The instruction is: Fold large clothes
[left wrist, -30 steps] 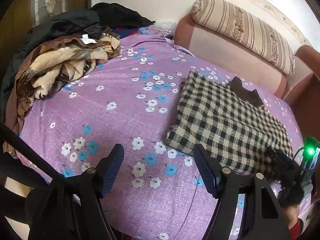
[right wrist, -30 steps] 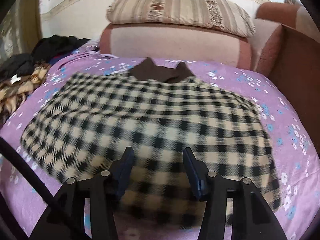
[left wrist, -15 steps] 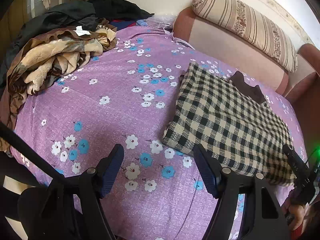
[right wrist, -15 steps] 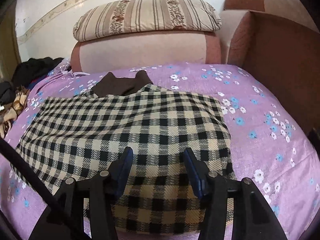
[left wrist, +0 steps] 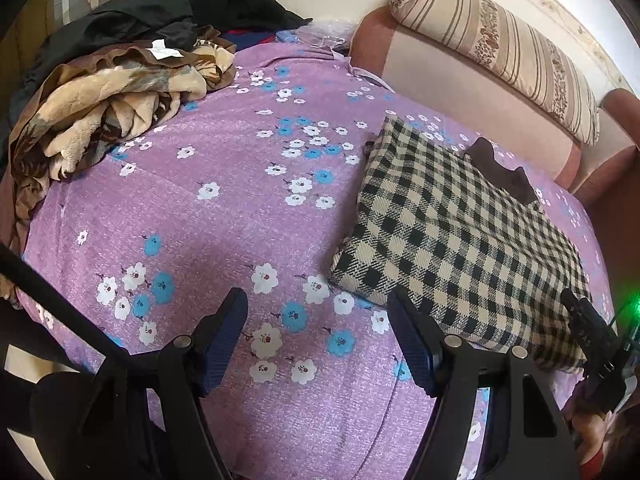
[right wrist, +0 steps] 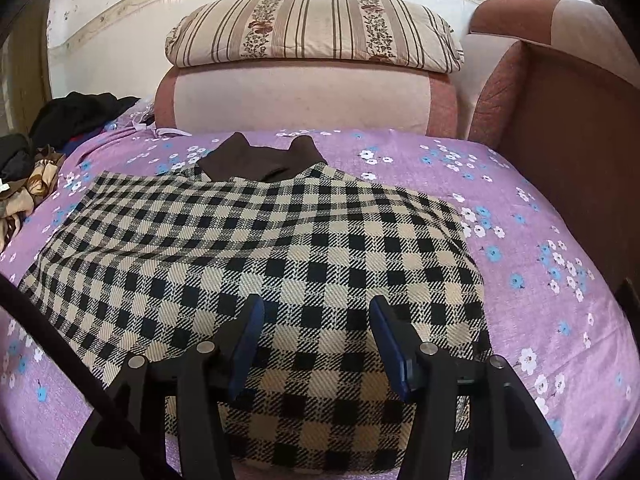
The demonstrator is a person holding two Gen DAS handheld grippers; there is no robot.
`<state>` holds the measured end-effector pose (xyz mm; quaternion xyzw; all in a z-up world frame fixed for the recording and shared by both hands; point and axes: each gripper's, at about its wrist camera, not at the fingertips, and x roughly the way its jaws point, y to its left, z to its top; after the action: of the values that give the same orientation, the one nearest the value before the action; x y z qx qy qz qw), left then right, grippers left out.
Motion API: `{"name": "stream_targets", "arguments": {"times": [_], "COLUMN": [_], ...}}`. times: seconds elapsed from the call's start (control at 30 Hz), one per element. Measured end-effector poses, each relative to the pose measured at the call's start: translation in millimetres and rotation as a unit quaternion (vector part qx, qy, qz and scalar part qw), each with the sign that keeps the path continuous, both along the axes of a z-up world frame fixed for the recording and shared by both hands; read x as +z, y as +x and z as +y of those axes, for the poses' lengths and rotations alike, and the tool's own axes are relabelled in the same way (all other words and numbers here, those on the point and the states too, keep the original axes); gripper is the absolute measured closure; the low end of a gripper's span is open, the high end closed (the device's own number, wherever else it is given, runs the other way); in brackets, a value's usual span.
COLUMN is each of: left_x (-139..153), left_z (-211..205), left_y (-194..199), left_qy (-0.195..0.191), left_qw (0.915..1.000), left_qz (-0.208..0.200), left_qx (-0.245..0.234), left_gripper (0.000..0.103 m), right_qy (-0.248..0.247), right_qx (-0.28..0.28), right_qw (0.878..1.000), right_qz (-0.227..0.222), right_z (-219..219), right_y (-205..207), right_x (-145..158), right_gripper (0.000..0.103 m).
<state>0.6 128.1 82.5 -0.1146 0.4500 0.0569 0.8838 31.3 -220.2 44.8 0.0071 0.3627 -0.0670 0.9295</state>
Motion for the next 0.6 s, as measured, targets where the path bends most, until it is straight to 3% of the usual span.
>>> {"name": "stream_targets", "arguments": {"times": [0.4,0.6], "left_x": [0,-6], "left_z": [-2,4], "left_y": [9,43], "left_qy": [-0.009,-0.022], "left_qw": [0.9998,0.9981], "left_qz": [0.007,0.008], "left_qx": [-0.019,-0.057], "left_gripper": [0.032,0.026], "right_qy": [0.003,0.015], "right_qx": [0.014,0.099], "right_qw": [1.0,0.995], "right_qz": [-0.006,-0.001], "right_z": [10,49], "right_y": [-5,-17], "right_x": [2,3], "right_gripper": [0.043,0.043]}}
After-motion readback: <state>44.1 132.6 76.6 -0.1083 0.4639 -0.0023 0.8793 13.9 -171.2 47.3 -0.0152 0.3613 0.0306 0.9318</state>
